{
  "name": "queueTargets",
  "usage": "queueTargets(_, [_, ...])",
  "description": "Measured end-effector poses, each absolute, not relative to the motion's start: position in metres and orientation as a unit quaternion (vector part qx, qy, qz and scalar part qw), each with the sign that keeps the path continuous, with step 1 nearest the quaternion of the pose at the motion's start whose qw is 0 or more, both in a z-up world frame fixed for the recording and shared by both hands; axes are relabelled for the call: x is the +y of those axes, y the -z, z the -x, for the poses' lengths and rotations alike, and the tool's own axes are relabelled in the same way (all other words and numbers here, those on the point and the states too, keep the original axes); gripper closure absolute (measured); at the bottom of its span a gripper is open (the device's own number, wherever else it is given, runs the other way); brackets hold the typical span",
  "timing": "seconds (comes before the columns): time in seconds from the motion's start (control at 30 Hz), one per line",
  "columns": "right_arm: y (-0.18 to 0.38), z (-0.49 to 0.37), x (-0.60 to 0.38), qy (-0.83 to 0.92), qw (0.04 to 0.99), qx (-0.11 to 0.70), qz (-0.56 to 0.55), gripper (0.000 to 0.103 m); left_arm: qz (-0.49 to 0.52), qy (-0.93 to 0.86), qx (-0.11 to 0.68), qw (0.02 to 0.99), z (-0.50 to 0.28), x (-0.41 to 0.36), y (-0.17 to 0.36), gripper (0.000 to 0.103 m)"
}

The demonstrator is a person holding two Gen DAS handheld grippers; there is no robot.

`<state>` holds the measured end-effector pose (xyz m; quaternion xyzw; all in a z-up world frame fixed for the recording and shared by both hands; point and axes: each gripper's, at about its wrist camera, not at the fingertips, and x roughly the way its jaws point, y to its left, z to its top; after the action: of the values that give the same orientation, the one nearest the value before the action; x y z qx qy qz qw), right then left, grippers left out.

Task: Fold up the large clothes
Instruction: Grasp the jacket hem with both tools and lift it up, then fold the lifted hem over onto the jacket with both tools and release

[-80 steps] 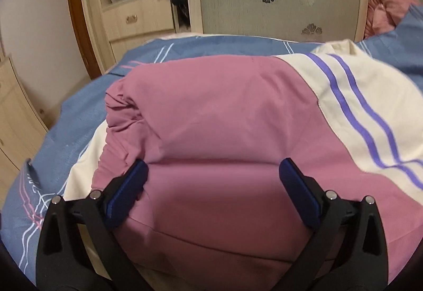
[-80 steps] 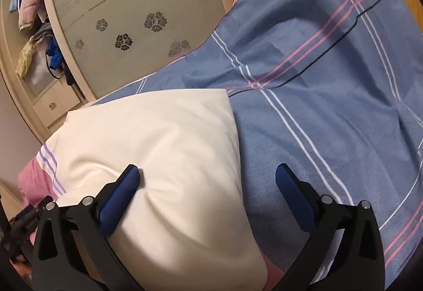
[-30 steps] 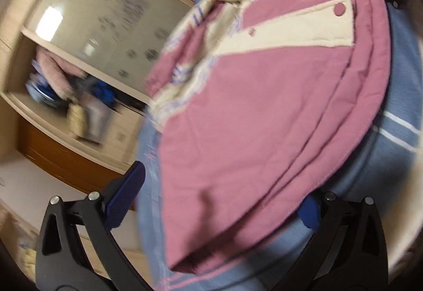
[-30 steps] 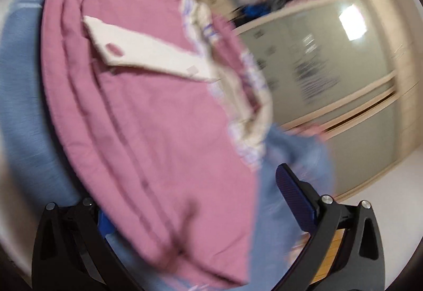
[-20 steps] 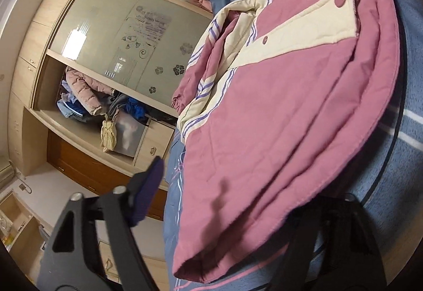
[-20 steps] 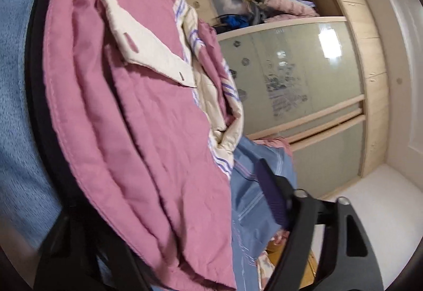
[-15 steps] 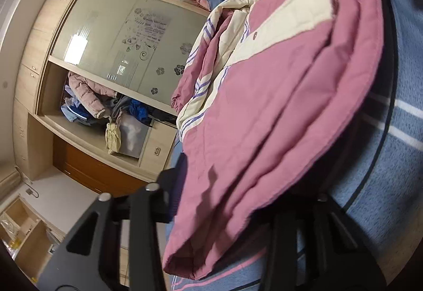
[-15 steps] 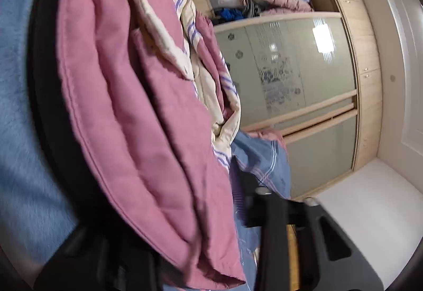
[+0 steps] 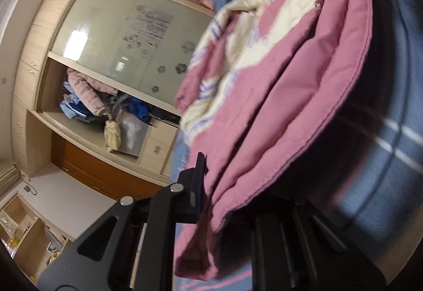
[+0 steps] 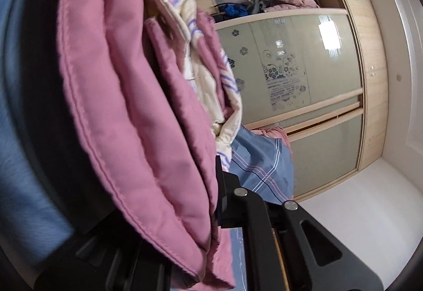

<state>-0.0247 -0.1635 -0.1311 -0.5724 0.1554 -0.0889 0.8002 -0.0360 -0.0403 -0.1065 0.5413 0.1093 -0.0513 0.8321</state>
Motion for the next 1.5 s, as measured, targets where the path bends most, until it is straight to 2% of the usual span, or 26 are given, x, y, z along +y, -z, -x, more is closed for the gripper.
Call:
queueTargets(0.2, [0.046,-0.04,-0.177,0.101,0.791,0.101,0.595,0.095,-0.499,-0.027,0.078,0.863,-0.041,-0.062,0.019,0.09])
queueTargets(0.33, [-0.016,-0.118,-0.196,0.096,0.82,0.128,0.549,0.095,-0.459,-0.038,0.075,0.884,-0.119,-0.076,-0.035,0.09])
queueTargets(0.47, [-0.04,-0.208,-0.21,0.099,0.827,0.181,0.522,0.095,-0.442,-0.034,0.112,0.889,-0.212,-0.093,-0.062,0.09])
queueTargets(0.57, [-0.035,-0.279,-0.217,0.101,0.822,0.224,0.515,0.095,-0.446,-0.043,0.152,0.881,-0.29,-0.107,-0.052,0.09])
queueTargets(0.7, [-0.003,-0.359,-0.218,0.09,0.797,0.28,0.527,0.095,-0.442,-0.049,0.218,0.869,-0.371,-0.118,-0.012,0.09])
queueTargets(0.87, [0.046,-0.405,-0.217,0.091,0.777,0.313,0.539,0.086,-0.5,-0.06,0.243,0.829,-0.415,-0.134,0.061,0.09])
queueTargets(1.0, [0.06,-0.404,-0.214,0.106,0.776,0.293,0.549,0.083,-0.46,-0.061,0.262,0.846,-0.42,-0.135,0.07,0.09])
queueTargets(1.03, [0.057,-0.404,-0.215,0.109,0.778,0.292,0.546,0.077,-0.441,-0.056,0.273,0.853,-0.421,-0.133,0.064,0.086])
queueTargets(1.07, [0.053,-0.4,-0.218,0.119,0.779,0.292,0.543,0.071,-0.427,-0.052,0.285,0.857,-0.422,-0.131,0.059,0.069])
queueTargets(1.1, [0.044,-0.396,-0.223,0.137,0.781,0.291,0.536,0.05,-0.412,-0.06,0.292,0.861,-0.426,-0.127,0.05,0.053])
queueTargets(1.13, [0.032,-0.396,-0.226,0.156,0.785,0.286,0.526,0.024,-0.401,-0.076,0.286,0.867,-0.427,-0.122,0.039,0.015])
queueTargets(1.17, [0.013,-0.394,-0.231,0.174,0.797,0.277,0.508,0.014,-0.383,-0.088,0.276,0.877,-0.428,-0.114,0.024,0.002])
queueTargets(1.2, [-0.003,-0.391,-0.236,0.18,0.809,0.27,0.489,0.003,-0.364,-0.092,0.273,0.886,-0.427,-0.106,0.01,0.002])
queueTargets(1.33, [-0.068,-0.368,-0.257,0.165,0.856,0.267,0.411,0.001,-0.253,-0.119,0.273,0.92,-0.419,-0.071,-0.049,0.002])
queueTargets(1.5, [-0.105,-0.361,-0.27,0.165,0.858,0.282,0.395,0.001,-0.283,-0.127,0.254,0.916,-0.395,-0.068,-0.066,0.002])
